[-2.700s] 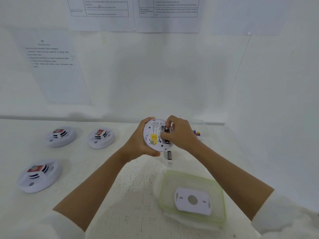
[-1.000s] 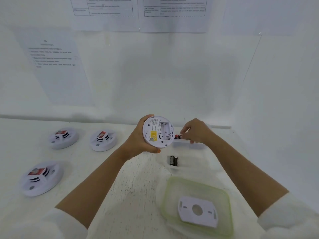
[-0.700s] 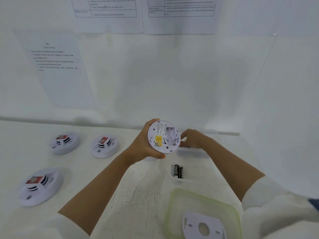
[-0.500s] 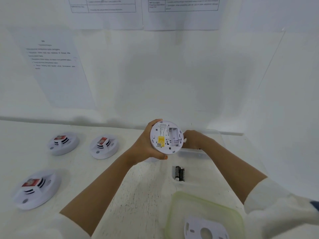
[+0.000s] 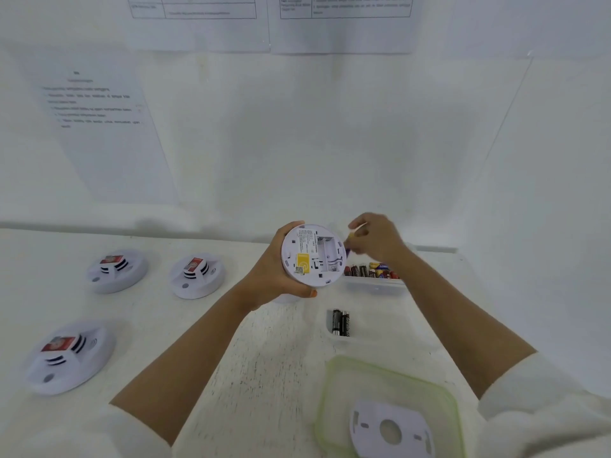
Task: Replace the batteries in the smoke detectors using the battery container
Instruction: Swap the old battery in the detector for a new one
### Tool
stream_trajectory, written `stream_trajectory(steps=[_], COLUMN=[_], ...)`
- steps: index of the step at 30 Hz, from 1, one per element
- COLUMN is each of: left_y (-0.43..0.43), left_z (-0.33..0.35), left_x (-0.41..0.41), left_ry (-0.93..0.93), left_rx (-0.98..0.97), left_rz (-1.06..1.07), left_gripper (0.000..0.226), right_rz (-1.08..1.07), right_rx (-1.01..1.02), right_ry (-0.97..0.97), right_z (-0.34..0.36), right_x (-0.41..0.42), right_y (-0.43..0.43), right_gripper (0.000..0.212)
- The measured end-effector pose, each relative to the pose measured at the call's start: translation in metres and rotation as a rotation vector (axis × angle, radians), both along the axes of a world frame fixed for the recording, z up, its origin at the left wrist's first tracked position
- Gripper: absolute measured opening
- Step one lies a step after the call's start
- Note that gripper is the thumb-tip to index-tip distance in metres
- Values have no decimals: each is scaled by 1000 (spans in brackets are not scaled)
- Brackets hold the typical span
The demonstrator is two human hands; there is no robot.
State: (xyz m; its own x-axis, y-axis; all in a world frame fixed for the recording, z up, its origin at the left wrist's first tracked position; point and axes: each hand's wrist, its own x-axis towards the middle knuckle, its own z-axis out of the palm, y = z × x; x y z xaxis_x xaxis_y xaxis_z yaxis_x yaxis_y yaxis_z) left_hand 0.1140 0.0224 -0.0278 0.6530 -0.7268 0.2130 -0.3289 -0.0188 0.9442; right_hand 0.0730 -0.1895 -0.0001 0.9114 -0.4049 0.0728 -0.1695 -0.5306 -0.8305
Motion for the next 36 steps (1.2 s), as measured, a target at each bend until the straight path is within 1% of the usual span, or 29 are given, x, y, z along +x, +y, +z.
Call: stream_trajectory(steps=[2,3,4,6,8,11,14,16,19,23,26,28,30,32,36], left_y=[3,4,5,6,5,6,7,10,12,13,14,13,12,10,11], left_z=[3,4,5,7,8,11,13,14,14,15,18,21,24,28,33], left_x=[-3,-5,-7,-12,-17,-23,-27,-29,-31,-35,-35,-35,-36,-37,-35], left_ry=[21,25,26,27,26,40,46,54,60,51,43,35,40,46,42], left_rx=[-22,-29,-36,-46,-53,-74,-80,-84,-75,-63,-66,-62,-60,-59,-62], left_rz=[2,3,3,-1,-10,-22,-28,-25,-22,-20,-8,-17,-26,-31,-50], left_gripper=[100,100,99,98,99,101,101,101,102,102,100,100,102,104,110], right_rz=[-48,-47,-27,66,157,202,227,286,374,457,511,515,488,446,335], right_rx=[203,259,290,286,211,55,-49,-166,-299,-362,-525,-544,-500,-454,-504], right_ry=[-162,-228,-278,-328,-316,-272,-310,-348,-344,-285,-296,-315,-321,-313,-294], right_z=[20,30,38,48,51,46,38,35,35,37,37,39,44,50,52], right_x=[-14,-22,-30,-45,-58,-69,-77,-82,-88,-92,-91,-89,-88,-86,-80], right_y=[-1,1,5,16,28,43,51,54,55,52,50,47,47,48,43], right_gripper=[15,16,17,19,20,22,16,13,17,27,22,20,21,25,35])
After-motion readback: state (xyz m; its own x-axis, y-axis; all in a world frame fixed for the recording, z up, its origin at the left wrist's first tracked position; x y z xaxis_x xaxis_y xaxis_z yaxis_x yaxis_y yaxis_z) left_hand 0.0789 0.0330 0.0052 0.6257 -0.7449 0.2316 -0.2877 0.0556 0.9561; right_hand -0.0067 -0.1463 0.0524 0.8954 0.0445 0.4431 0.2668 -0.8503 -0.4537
